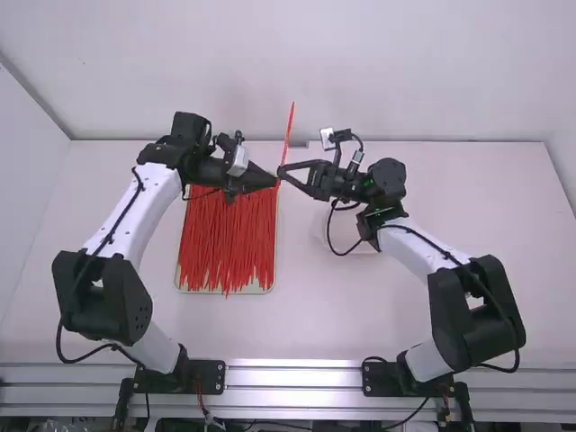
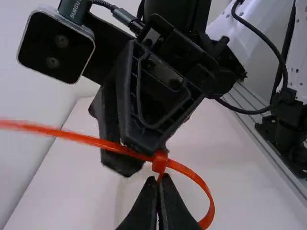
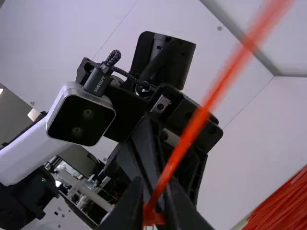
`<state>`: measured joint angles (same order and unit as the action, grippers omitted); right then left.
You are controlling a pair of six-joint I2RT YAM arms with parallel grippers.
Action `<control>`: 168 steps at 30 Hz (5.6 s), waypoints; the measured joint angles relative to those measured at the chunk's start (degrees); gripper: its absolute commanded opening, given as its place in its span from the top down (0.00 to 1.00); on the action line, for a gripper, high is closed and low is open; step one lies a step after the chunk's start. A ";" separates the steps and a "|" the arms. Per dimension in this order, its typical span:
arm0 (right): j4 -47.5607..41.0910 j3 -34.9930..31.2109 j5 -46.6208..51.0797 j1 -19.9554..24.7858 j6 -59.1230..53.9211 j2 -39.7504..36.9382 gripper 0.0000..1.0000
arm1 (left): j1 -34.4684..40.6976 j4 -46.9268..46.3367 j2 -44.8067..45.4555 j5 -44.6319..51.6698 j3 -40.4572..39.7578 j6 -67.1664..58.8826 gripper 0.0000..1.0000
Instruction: Fasten the cable tie
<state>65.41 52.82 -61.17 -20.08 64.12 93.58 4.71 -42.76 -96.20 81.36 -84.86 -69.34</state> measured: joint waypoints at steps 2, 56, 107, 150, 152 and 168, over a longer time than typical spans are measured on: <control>-0.07 0.00 0.00 -0.02 0.04 0.00 0.98 | 0.00 0.00 0.00 -0.24 0.00 0.00 0.98; -25.53 0.00 -7.61 16.44 -22.05 0.00 1.00 | -1.86 5.88 0.00 -32.98 -0.02 54.97 0.01; -70.97 0.11 49.03 10.03 -52.13 -7.85 1.00 | -2.14 3.15 0.00 -65.02 9.31 68.81 0.00; -74.58 0.17 62.53 4.59 -52.35 -1.81 0.02 | 0.98 4.35 12.74 -73.09 16.68 74.14 0.01; -74.60 0.17 62.55 4.59 -52.48 -1.81 0.02 | 0.98 4.13 12.74 -73.09 16.68 74.14 0.01; -78.14 0.15 62.73 4.24 -52.61 -5.35 0.02 | 0.98 3.96 12.74 -73.09 17.75 74.31 0.01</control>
<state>-12.73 52.97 1.56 -15.84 11.51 88.23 5.69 -38.81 -83.46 8.27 -67.11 4.97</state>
